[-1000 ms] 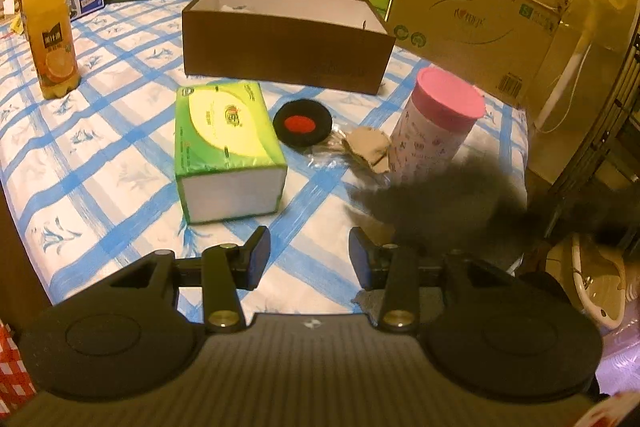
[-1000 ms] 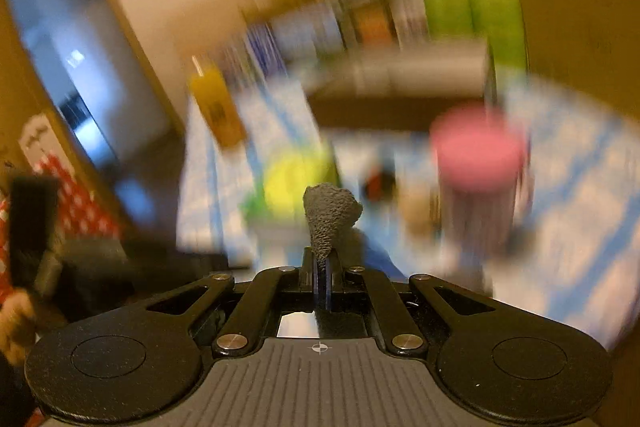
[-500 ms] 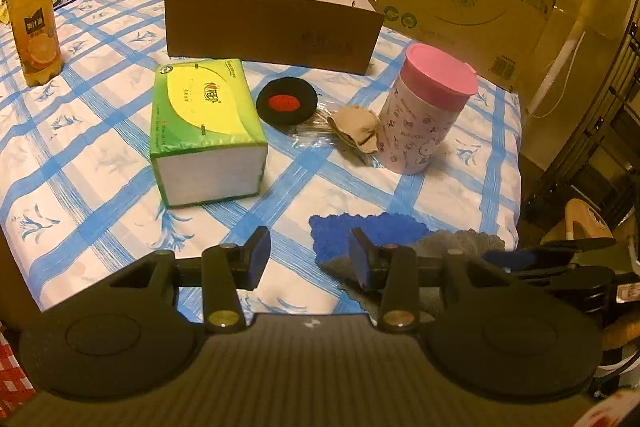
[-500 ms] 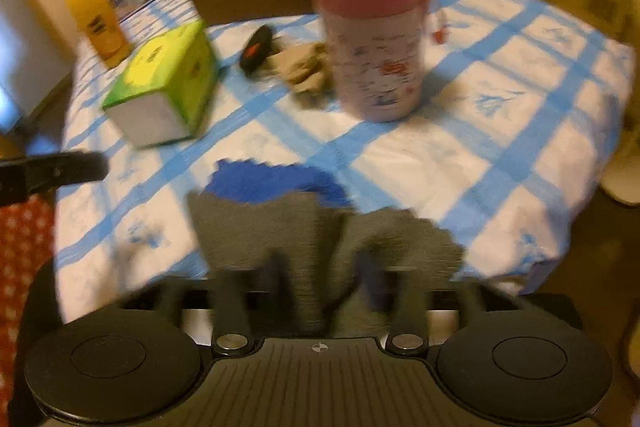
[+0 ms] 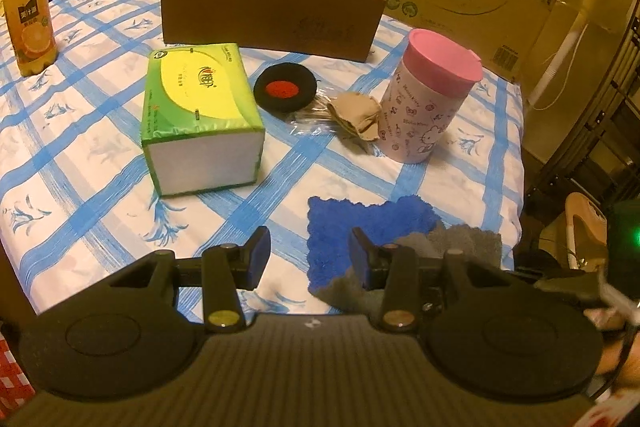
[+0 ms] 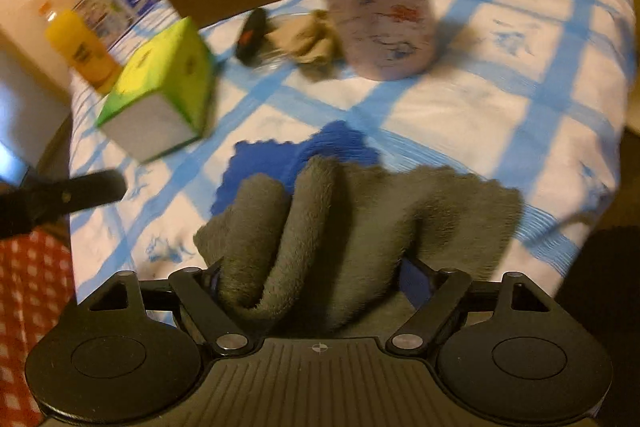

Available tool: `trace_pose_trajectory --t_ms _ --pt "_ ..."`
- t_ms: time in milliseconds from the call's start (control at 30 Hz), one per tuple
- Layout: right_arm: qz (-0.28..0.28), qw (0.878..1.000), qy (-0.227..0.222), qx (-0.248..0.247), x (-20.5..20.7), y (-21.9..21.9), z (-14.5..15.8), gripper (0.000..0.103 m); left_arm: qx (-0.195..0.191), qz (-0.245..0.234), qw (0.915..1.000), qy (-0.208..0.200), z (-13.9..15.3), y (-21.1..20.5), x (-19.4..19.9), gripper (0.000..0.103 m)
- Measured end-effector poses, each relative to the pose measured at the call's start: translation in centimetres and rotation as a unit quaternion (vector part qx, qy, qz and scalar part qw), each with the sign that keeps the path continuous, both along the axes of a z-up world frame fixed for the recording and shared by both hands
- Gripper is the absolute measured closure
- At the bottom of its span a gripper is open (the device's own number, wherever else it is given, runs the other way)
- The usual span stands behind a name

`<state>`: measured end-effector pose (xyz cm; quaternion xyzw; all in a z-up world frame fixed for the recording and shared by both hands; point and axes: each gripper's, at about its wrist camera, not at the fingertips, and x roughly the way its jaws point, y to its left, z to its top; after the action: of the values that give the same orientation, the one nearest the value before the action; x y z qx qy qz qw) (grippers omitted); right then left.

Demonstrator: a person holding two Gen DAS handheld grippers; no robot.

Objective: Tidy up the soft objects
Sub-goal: 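Grasp the grey towel together with the blue cloth in the right tool and lift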

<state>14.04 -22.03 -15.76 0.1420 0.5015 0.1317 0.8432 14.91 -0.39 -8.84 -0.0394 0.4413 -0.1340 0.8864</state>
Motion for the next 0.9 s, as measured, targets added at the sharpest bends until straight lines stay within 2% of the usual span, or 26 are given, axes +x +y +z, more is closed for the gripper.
trace_pose_trajectory --t_ms 100,167,200,233,333,567,900 --pt "0.021 0.999 -0.017 -0.030 -0.1 1.1 -0.2 0.025 0.000 0.001 1.0000 0.002 -0.2 0.0 0.0 0.065" --pt "0.032 0.998 -0.032 -0.040 -0.4 1.3 -0.1 0.043 0.000 0.001 1.0000 0.004 -0.3 -0.1 0.0 0.065" --pt "0.041 0.998 -0.040 -0.032 -0.5 1.3 0.0 0.061 0.000 0.000 1.0000 0.005 -0.4 -0.1 0.1 0.065" --pt "0.048 0.998 -0.041 -0.017 -0.4 1.3 -0.1 0.068 0.000 -0.001 1.0000 0.006 -0.4 -0.2 0.1 0.065" --pt "0.059 0.997 -0.045 -0.010 -0.4 1.2 0.1 0.080 0.001 -0.007 1.0000 0.007 -0.5 -0.6 0.2 0.066" --pt "0.030 0.998 -0.060 0.012 -0.8 -1.4 2.4 0.082 0.007 -0.021 0.9998 -0.001 -0.1 -1.7 1.2 0.066" --pt "-0.072 0.991 -0.108 0.010 0.3 -8.6 7.4 0.082 0.014 -0.056 0.9980 -0.025 -0.1 -5.1 5.2 0.066"
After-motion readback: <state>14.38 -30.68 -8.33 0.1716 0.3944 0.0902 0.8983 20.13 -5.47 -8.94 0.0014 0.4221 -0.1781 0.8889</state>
